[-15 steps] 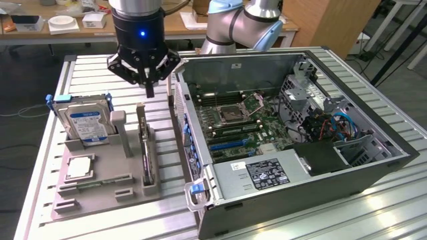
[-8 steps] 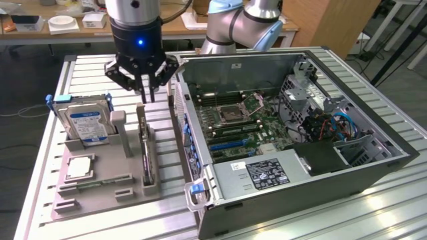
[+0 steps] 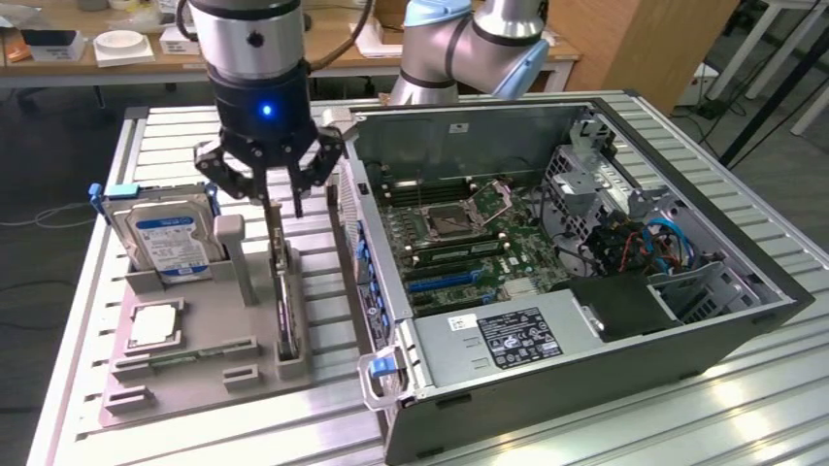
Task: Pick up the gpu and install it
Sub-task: 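Pick up the gpu and move the gpu toward the slot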
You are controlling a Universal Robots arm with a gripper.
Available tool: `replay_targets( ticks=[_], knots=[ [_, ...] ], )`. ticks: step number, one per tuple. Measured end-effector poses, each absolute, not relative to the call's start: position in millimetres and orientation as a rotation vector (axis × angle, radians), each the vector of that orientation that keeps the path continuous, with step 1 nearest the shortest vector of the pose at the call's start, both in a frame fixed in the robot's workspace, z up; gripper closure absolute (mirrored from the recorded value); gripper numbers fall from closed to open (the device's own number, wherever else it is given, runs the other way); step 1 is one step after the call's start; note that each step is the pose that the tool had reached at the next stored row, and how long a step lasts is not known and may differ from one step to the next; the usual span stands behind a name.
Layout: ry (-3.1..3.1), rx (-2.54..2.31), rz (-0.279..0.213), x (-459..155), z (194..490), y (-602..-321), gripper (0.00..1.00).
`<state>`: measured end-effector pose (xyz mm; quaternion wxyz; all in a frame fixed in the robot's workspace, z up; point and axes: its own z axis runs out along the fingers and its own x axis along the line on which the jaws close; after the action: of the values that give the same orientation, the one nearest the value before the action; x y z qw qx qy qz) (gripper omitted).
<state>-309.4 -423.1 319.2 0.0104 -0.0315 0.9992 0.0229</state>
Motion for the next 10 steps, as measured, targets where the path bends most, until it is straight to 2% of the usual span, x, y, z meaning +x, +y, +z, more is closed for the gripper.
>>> replay_targets(
  ticks=[4,10],
  knots=[
    [3.118,-0.098,0.071,-309.4,312.0,-440.5,0.63],
    [3.115,-0.033,0.070,-309.6,301.1,-446.4,0.63]
  ],
)
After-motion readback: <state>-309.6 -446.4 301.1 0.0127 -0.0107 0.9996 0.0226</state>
